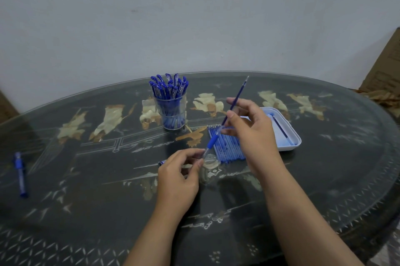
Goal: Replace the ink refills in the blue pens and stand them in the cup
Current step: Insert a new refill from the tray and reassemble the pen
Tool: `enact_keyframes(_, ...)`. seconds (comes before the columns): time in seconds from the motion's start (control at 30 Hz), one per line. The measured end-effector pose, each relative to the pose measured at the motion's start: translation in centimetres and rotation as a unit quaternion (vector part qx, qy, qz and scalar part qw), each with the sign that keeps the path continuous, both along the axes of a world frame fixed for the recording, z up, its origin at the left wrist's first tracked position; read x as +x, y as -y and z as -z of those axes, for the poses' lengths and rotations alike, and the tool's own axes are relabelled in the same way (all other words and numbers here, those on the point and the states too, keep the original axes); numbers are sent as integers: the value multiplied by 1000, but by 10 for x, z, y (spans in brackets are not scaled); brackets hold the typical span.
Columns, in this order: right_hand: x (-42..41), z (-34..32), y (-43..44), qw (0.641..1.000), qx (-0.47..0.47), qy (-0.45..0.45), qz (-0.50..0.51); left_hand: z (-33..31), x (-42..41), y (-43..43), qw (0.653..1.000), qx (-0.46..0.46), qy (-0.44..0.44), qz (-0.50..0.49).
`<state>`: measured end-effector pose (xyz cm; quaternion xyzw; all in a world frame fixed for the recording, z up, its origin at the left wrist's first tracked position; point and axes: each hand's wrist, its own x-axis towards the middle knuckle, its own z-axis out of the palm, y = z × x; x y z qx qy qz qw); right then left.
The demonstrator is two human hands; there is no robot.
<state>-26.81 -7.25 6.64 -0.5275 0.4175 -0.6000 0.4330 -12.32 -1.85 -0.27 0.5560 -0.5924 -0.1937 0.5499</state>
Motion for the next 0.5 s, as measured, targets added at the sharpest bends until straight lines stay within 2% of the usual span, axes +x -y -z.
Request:
enact_keyframes(0.23,10,3,-8,993,33,-70,-86,0,0,1,997,29,-71,-26)
enact_keyframes(0.4,13,2,-8,992,24,-81,-92,-8,3,-2,990,22,-134,-38)
enact_keyframes(0.5,15,10,-6,989,31,-110,-89,-16,18,-6,985,9,-154,-76)
